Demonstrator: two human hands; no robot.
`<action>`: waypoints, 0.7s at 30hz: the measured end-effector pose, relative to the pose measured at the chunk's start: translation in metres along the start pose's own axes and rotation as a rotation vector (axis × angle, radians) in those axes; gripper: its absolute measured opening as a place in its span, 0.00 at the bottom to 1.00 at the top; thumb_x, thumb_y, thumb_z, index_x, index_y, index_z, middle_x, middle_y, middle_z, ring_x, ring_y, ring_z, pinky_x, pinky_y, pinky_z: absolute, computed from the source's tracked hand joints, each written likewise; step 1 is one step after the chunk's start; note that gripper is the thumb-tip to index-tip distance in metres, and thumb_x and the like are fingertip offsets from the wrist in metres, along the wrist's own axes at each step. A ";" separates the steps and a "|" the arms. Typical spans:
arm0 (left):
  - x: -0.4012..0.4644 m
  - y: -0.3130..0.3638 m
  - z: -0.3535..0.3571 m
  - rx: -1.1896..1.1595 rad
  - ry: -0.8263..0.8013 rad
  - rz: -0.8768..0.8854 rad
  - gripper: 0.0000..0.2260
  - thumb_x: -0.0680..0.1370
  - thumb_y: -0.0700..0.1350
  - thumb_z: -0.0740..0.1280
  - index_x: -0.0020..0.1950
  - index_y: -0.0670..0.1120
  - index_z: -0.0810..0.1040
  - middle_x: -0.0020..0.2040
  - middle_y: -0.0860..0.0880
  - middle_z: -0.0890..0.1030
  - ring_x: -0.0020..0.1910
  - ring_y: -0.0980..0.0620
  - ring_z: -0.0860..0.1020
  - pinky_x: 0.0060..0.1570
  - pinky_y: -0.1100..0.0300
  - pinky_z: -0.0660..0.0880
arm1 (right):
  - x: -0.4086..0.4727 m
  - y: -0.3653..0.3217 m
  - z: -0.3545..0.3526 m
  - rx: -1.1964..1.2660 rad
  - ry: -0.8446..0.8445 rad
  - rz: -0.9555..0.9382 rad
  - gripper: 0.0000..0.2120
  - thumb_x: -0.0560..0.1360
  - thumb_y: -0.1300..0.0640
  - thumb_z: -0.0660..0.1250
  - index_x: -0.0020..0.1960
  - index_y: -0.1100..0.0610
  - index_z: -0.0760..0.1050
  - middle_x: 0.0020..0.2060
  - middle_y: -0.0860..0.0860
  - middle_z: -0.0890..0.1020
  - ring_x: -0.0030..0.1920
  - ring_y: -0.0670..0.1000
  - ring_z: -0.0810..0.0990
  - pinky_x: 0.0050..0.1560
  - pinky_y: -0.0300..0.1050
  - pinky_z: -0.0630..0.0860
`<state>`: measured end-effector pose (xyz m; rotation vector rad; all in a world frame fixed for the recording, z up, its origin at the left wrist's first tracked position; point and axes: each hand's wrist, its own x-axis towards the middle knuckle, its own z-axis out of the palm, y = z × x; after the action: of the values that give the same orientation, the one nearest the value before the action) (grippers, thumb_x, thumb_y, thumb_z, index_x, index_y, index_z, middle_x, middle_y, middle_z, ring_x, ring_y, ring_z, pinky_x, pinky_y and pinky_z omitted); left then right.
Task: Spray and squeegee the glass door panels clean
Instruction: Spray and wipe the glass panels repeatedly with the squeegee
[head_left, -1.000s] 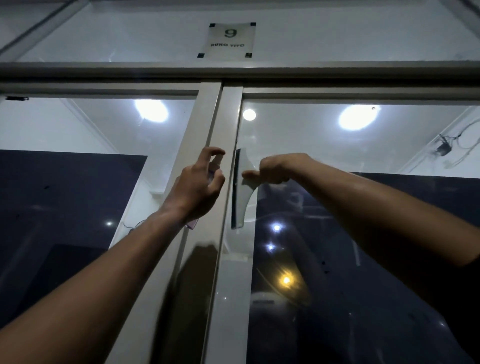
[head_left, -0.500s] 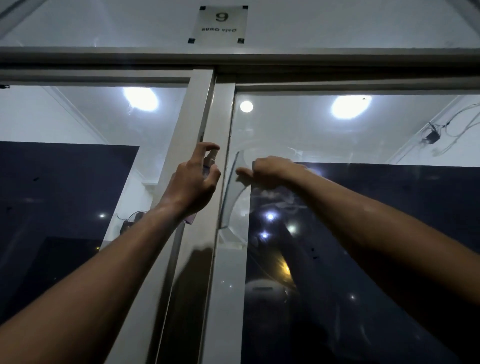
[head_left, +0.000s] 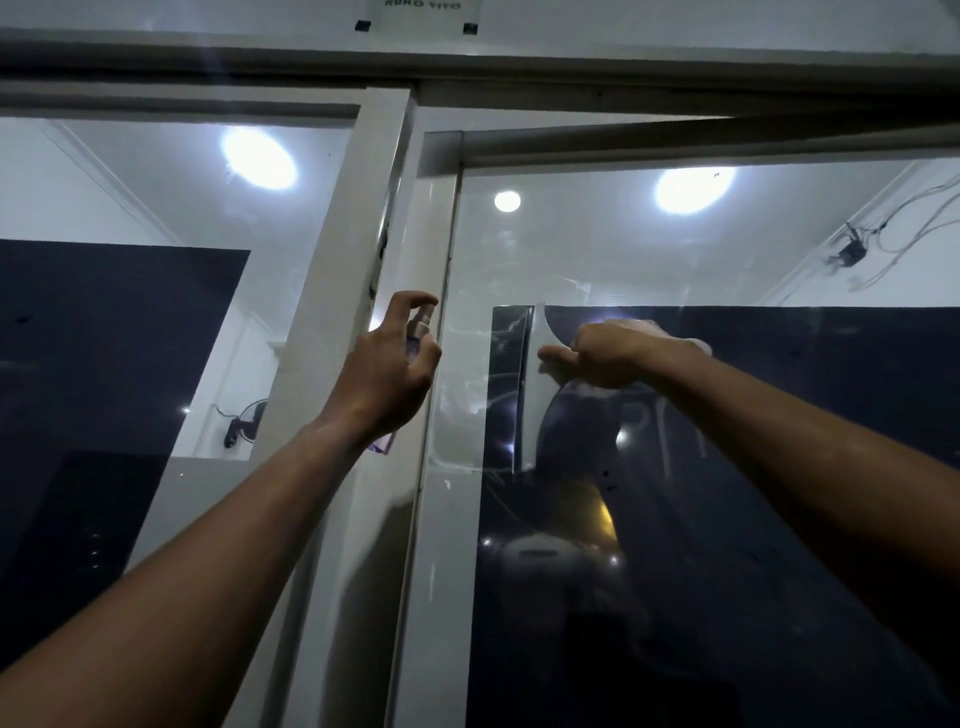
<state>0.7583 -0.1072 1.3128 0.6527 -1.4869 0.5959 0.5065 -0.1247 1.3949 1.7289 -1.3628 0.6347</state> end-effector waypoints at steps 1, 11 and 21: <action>-0.002 -0.001 0.006 -0.009 -0.013 -0.011 0.16 0.83 0.45 0.60 0.70 0.53 0.66 0.41 0.49 0.77 0.35 0.46 0.78 0.39 0.45 0.81 | -0.001 0.000 0.006 0.010 0.016 -0.001 0.35 0.78 0.29 0.46 0.52 0.54 0.82 0.44 0.51 0.78 0.48 0.54 0.77 0.52 0.51 0.73; -0.068 0.009 0.042 -0.033 -0.041 -0.056 0.17 0.83 0.45 0.60 0.72 0.52 0.65 0.45 0.44 0.80 0.35 0.51 0.78 0.34 0.58 0.75 | -0.020 -0.002 0.039 0.145 0.002 -0.049 0.33 0.80 0.31 0.46 0.45 0.52 0.82 0.44 0.51 0.83 0.47 0.53 0.79 0.55 0.53 0.76; -0.203 -0.009 0.080 -0.227 -0.072 -0.201 0.16 0.82 0.53 0.58 0.64 0.73 0.64 0.36 0.43 0.79 0.32 0.42 0.79 0.32 0.40 0.80 | -0.041 -0.003 0.062 0.177 0.009 -0.069 0.33 0.78 0.29 0.43 0.44 0.49 0.79 0.55 0.52 0.83 0.56 0.56 0.79 0.60 0.58 0.74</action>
<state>0.7078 -0.1634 1.1084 0.6410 -1.5073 0.2474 0.4917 -0.1549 1.3282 1.9020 -1.2670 0.7415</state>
